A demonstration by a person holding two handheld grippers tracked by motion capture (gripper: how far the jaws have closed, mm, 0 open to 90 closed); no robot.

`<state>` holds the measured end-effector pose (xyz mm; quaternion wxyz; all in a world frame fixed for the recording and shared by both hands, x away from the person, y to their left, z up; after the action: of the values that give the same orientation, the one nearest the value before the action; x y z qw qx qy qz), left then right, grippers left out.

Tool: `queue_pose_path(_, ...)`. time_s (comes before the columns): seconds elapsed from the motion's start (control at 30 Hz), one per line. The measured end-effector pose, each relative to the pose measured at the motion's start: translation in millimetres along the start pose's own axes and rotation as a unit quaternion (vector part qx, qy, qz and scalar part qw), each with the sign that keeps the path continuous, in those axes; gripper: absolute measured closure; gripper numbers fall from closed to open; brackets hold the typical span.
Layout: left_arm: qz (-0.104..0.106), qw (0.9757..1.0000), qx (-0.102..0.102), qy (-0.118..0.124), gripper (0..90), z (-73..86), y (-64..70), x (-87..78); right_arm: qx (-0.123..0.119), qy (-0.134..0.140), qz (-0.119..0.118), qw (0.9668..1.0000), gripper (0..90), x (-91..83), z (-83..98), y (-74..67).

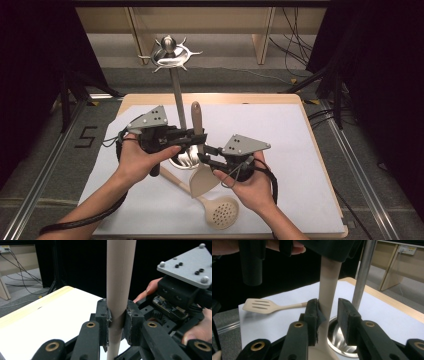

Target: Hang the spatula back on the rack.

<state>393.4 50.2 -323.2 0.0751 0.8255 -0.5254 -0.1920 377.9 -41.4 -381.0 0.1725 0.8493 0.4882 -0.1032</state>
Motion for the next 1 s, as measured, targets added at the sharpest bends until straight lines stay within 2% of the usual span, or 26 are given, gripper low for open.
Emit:
queue_pose_path(0.03,0.003,1.0,0.003,-0.001,75.0,0.2,0.8,-0.7,0.006,0.003,-0.007,1.0,72.3,0.5,-0.6,-1.2)
queue_pose_path(0.23,0.018,0.9998,-0.001,-0.005,75.0,0.7,2.7,-1.9,0.003,0.019,-0.024,0.9995,77.7,-0.8,-6.3,-4.0)
queue_pose_path(0.3,0.022,0.9997,-0.004,-0.003,74.9,-0.4,3.9,-3.3,0.01,0.013,-0.029,0.9994,78.5,-3.0,-6.6,-5.2)
queue_pose_path(0.33,0.024,0.9997,-0.001,-0.001,74.8,-0.9,4.5,-3.8,0.022,0.026,-0.036,0.9988,79.2,-3.6,-8.5,-5.4)
queue_pose_path(0.37,0.024,0.9997,-0.001,0.001,74.7,-1.1,4.8,-3.7,0.033,0.022,-0.037,0.9985,79.3,-4.8,-8.7,-7.0)
queue_pose_path(0.4,0.024,0.9996,0.002,0.012,74.3,-1.8,4.6,-3.1,0.026,0.019,-0.025,0.9992,79.4,-5.8,-9.1,-4.6)
queue_pose_path(0.47,0.016,0.9997,0.004,0.021,72.9,-2.6,3.4,-2.2,0.033,0.016,-0.022,0.9991,79.4,-5.9,-9.6,-5.9)
queue_pose_path(0.5,0.007,0.9996,0.01,0.026,62.3,-3.3,1.8,-1.6,0.036,0.01,0.009,0.9993,79.5,-5.4,-10.1,-2.5)
queue_pose_path(0.53,-0.006,0.9991,0.02,0.037,56.3,-4.5,-0.7,-0.5,0.05,0.003,0.017,0.9986,79.5,-5.3,-9.4,-2.6)
queue_pose_path(0.57,-0.012,0.9987,0.023,0.044,52.4,-5.1,-1.6,0.0,0.046,0.005,0.018,0.9988,79.5,-5.1,-9.6,-0.9)
queue_pose_path(0.6,-0.02,0.9981,0.026,0.053,52.4,-5.6,-2.6,0.2,0.046,0.005,0.018,0.9988,79.5,-5.1,-9.6,-0.9)
queue_pose_path(0.67,-0.029,0.9968,0.031,0.068,47.5,-5.1,-2.9,0.6,0.072,0.004,0.021,0.9972,79.5,-4.5,-9.8,-1.4)
queue_pose_path(0.7,-0.034,0.9961,0.037,0.073,45.7,-4.2,-2.6,0.9,0.082,-0.001,0.034,0.996,79.5,-4.4,-10.0,-1.0)
queue_pose_path(0.87,-0.034,0.9957,0.038,0.078,45.4,0.2,-1.0,3.8,0.096,-0.008,0.051,0.9941,79.5,-2.9,-14.2,-3.5)
queue_pose_path(0.93,-0.034,0.9957,0.036,0.078,46.7,0.8,-1.4,4.0,0.096,-0.003,0.051,0.994,79.5,-1.9,-15.7,-4.0)
queue_pose_path(0.97,-0.034,0.9958,0.034,0.079,49.3,1.4,-1.7,4.0,0.103,-0.004,0.059,0.993,79.5,-2.3,-17.6,-4.9)
queue_pose_path(1.0,-0.034,0.9958,0.034,0.078,50.1,1.9,-1.9,4.1,0.096,-0.003,0.058,0.9937,79.5,-1.7,-18.2,-4.4)
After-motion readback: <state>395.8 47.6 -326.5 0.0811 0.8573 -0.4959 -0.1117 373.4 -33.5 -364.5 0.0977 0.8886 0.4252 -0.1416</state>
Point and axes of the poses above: each handheld gripper's, and its own axes: x roughly forward along the jaws, z roughly out of its underside, y roughly to its right, the point moved 8 cm from there along x, roughly forward along the jaws, and after that the axes turned 11 degrees about -x, right-handed, at the moved point
